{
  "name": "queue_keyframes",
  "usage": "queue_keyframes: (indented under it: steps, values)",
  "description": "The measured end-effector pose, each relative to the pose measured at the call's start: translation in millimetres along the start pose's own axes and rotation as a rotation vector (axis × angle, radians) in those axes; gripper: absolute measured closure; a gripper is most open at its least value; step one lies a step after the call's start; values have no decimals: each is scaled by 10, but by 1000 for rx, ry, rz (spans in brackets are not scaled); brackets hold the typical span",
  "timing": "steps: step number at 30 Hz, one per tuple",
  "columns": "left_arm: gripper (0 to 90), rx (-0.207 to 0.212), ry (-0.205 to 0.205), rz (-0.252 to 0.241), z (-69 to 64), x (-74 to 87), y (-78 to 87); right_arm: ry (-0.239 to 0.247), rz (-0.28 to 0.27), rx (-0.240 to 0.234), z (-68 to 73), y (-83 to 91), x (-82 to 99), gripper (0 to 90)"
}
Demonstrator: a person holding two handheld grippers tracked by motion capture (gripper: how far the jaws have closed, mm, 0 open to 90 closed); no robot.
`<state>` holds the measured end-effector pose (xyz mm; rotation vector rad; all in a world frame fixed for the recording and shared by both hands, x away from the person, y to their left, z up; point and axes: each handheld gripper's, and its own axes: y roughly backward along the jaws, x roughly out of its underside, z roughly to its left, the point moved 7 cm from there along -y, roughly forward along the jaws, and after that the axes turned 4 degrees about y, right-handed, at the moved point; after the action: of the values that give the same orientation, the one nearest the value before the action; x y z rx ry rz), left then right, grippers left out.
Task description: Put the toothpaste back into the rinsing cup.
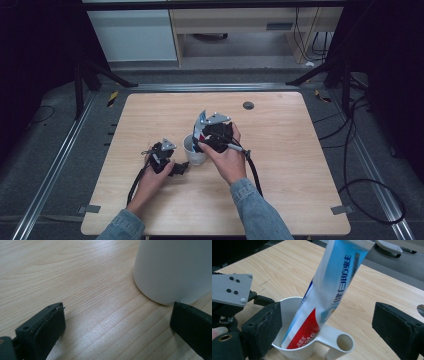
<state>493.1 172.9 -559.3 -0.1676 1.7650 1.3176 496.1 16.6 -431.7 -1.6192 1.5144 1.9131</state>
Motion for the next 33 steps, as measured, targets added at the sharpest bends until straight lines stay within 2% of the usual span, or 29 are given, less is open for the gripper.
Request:
queue_keyframes:
  steps: [10,15,21,23,33]
  values:
    - [0,0,1,0,-1,0,0,33,47,-19,-107,102,-52,80]
    - [0,0,1,-1,-1,-1,-1,18,64,-39,-178,155,-55,81]
    - [0,0,2,-1,-1,-1,-1,18,56,-32,-294,257,-61,97]
    - [0,0,1,-1,-1,0,-1,34,59,-19,-346,298,-46,101]
    - [0,1,-3,2,1,1,1,32,73,4,-578,482,132,108]
